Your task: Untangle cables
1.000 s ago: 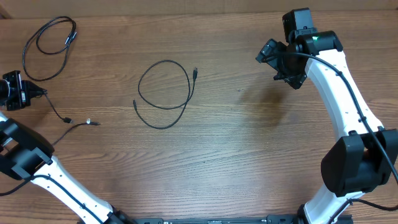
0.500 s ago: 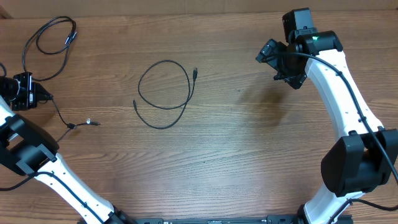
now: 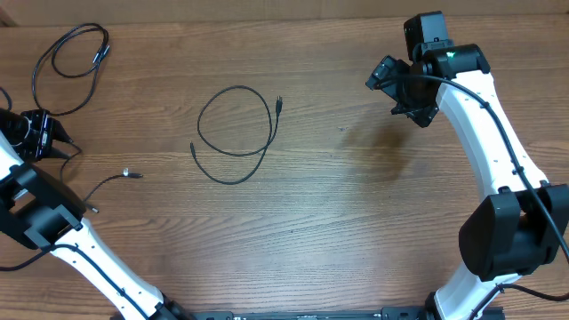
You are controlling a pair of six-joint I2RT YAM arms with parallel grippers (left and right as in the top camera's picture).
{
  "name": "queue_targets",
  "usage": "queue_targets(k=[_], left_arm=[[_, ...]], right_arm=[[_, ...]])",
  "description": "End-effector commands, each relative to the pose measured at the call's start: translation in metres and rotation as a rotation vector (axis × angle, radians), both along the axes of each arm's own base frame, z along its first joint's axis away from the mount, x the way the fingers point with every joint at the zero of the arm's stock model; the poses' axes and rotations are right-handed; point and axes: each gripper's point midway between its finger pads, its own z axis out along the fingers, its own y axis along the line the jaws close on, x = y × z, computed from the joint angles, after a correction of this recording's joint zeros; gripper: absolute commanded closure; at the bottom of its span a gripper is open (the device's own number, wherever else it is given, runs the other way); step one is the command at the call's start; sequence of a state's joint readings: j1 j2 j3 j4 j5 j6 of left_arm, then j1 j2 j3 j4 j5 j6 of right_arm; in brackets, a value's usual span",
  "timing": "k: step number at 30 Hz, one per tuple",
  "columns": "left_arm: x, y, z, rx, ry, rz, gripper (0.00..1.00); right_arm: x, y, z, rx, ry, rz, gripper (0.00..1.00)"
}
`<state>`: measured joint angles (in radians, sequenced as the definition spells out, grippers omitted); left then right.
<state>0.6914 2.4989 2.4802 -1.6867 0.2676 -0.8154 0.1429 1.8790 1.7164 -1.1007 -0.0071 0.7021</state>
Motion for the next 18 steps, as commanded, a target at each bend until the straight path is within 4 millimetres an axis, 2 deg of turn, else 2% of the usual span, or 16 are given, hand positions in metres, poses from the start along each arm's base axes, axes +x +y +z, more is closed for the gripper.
queue_targets(k=[1,3,6,8,11,18], left_arm=[[-0.009,0.005,-0.005,0.099,0.075,-0.102,0.64],[-0.011,0.008,-0.006,0.136,0.096,-0.165,0.55],[-0.012,0.012,-0.007,0.199,0.122,-0.290,0.17],[-0.015,0.019,-0.007,0.256,0.156,-0.368,0.04],[-0.022,0.030,-0.005,0.333,0.230,-0.416,0.00],[-0.026,0.029,-0.004,0.325,0.241,-0.439,0.00]], right_arm=[[0.002,-0.003,0.004,-0.012,-0.016,-0.004,0.00],[0.002,-0.003,0.004,-0.012,-0.016,-0.004,0.00],[0.002,-0.003,0.004,-0.012,-0.016,-0.004,0.00],[0.002,-0.003,0.004,-0.012,-0.016,-0.004,0.00],[0.002,-0.003,0.004,-0.012,-0.016,-0.004,0.00],[0.002,-0.003,0.004,-0.012,-0.016,-0.004,0.00]])
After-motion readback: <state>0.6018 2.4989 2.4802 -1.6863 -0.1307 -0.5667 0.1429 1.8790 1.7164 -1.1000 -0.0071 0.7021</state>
